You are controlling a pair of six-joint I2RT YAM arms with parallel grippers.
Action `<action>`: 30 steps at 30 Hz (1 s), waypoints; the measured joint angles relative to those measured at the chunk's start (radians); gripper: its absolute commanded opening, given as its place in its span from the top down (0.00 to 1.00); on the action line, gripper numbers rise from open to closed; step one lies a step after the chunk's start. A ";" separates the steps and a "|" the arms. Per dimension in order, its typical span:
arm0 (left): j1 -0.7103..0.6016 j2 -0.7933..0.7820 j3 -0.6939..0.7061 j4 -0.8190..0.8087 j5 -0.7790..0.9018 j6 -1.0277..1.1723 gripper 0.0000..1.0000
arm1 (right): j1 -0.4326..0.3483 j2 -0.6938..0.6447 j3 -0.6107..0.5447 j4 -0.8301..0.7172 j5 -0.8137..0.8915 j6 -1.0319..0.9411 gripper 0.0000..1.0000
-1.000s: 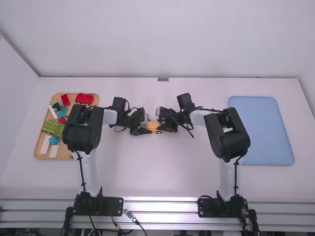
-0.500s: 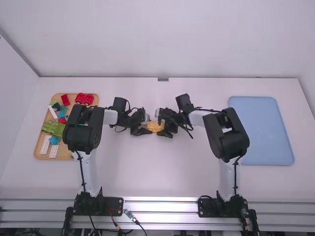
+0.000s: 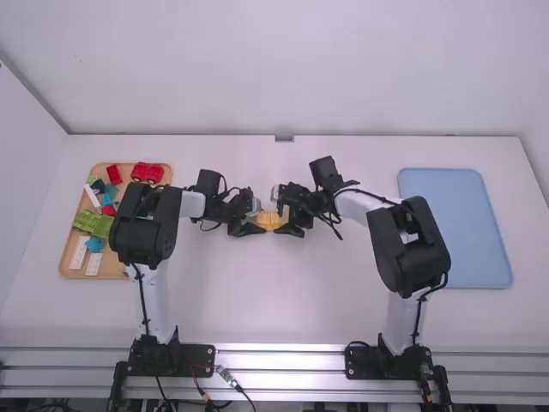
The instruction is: Assemble lego blocks to make yellow taxi
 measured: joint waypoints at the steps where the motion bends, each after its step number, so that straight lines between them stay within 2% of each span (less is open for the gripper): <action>1: 0.000 0.000 0.000 0.000 0.000 -0.001 0.46 | -0.006 -0.002 0.000 0.001 -0.005 -0.004 0.11; 2: 0.000 0.000 0.000 0.000 0.000 -0.002 0.46 | -0.013 -0.002 0.000 0.000 -0.011 -0.013 0.27; 4: 0.000 0.000 0.000 0.000 0.000 -0.003 0.46 | -0.026 -0.002 0.000 -0.010 -0.025 -0.018 0.46; 5: 0.000 0.000 0.000 0.000 0.000 -0.003 0.46 | -0.037 -0.002 0.000 -0.012 -0.038 -0.026 0.62; 6: 0.000 0.000 0.000 0.000 0.000 -0.003 0.45 | -0.045 -0.002 0.000 -0.012 -0.046 -0.032 0.85; 7: 0.000 0.000 0.000 0.001 0.000 -0.003 0.45 | -0.058 -0.002 0.000 -0.015 -0.056 -0.033 1.00; 14: 0.000 0.000 0.000 0.000 0.000 0.000 0.46 | -0.084 -0.002 0.000 -0.010 -0.097 -0.039 1.00; 24: 0.000 0.000 0.000 0.001 -0.001 0.000 0.49 | -0.064 -0.002 -0.112 0.190 -0.106 0.031 1.00; 30: 0.000 0.000 0.000 0.002 -0.002 0.000 0.51 | -0.064 -0.002 -0.142 0.220 -0.097 0.080 1.00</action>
